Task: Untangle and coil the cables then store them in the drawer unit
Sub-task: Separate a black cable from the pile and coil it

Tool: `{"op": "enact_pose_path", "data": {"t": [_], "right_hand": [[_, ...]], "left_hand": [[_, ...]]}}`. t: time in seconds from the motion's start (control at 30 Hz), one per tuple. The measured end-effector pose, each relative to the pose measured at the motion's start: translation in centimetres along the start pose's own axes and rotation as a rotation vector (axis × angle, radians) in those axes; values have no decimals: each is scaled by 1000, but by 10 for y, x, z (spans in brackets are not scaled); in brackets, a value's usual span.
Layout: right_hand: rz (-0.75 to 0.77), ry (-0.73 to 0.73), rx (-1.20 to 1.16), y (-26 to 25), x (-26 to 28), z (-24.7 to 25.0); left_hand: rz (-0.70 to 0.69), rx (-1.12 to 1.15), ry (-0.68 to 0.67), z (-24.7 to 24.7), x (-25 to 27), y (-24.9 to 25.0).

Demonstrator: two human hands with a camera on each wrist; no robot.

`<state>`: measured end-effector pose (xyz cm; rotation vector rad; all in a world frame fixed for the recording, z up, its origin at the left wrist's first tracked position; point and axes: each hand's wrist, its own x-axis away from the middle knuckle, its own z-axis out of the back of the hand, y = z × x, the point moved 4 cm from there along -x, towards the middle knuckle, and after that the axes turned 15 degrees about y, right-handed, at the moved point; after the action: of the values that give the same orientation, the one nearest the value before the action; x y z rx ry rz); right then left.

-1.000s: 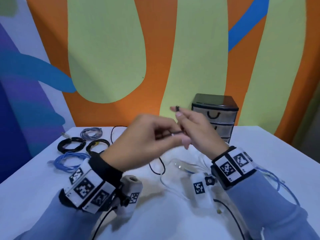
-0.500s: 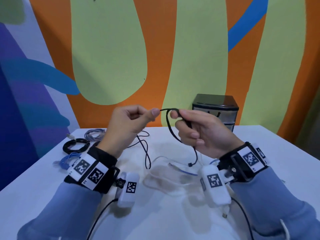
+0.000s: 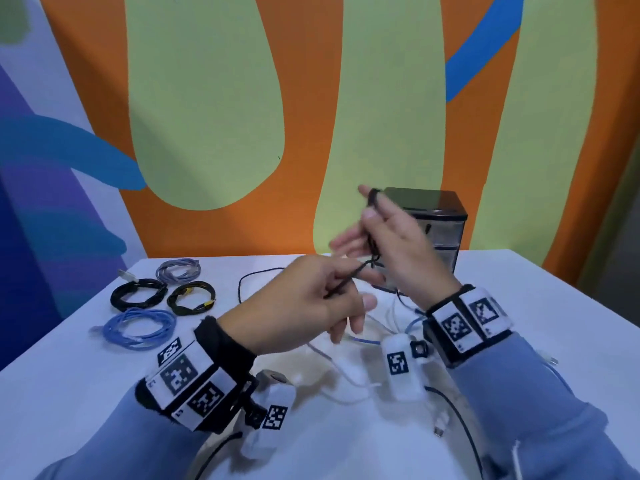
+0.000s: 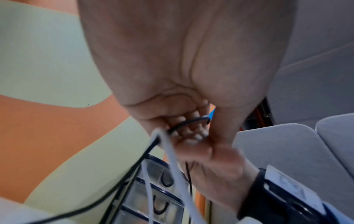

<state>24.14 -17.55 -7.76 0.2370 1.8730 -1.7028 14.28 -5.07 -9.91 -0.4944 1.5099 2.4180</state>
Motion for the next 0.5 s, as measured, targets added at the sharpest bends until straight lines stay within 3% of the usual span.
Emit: {"op": "enact_pose_path", "data": {"t": [0.07, 0.2, 0.37, 0.43, 0.5], "right_hand": [[-40, -156, 196, 2, 7, -6], [-198, -309, 122, -3, 11, -1], [-340, -447, -57, -9, 18, 0], [-399, -461, -282, -13, 18, 1], [-401, -401, -515, -19, 14, 5]], "left_hand": [[-83, 27, 137, 15, -4, 2], [-111, 114, 400, 45, -13, -10], [-130, 93, 480, 48, -17, -12], [-105, 118, 496, 49, -18, -14], [-46, 117, 431, 47, -20, -20]]}}
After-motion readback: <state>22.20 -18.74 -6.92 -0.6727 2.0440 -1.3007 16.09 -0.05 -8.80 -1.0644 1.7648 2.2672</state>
